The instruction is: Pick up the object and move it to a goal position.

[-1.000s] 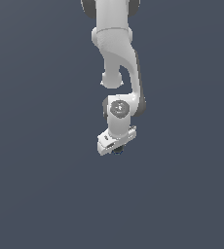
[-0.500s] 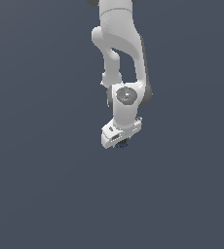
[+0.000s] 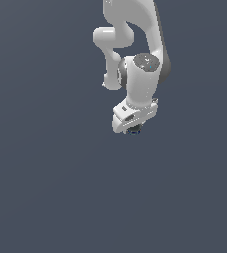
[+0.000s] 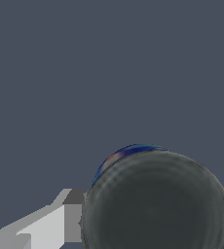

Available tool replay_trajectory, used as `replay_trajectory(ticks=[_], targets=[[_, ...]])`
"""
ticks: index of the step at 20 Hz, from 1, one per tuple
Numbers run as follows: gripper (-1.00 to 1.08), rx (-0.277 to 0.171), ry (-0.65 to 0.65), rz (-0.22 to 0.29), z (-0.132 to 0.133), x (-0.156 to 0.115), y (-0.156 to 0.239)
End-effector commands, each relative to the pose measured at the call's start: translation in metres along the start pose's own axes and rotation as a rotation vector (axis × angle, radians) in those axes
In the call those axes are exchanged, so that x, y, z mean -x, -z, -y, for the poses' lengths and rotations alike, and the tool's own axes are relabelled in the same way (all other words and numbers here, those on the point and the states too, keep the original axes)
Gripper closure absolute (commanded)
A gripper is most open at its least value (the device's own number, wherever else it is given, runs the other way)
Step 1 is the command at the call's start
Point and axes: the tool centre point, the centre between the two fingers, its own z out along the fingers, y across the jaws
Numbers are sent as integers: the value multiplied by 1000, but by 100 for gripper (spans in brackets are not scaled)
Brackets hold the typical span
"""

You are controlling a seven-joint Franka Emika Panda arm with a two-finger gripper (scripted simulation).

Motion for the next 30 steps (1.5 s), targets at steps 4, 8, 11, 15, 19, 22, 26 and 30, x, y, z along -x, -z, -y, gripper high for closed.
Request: replay_trajectory(ticks=[4, 8, 11, 15, 19, 22, 26, 30], targets=[[108, 1, 1, -1, 30, -1, 63], [108, 0, 1, -1, 50, -3, 106], [108, 0, 1, -1, 64, -4, 135], [108, -1, 1, -2, 78, -6, 167], [108, -1, 0, -2, 88, -8, 190], [108, -1, 0, -2, 93, -9, 201], [108, -2, 0, -2, 96, -10, 209], [108, -2, 0, -2, 95, -11, 207]])
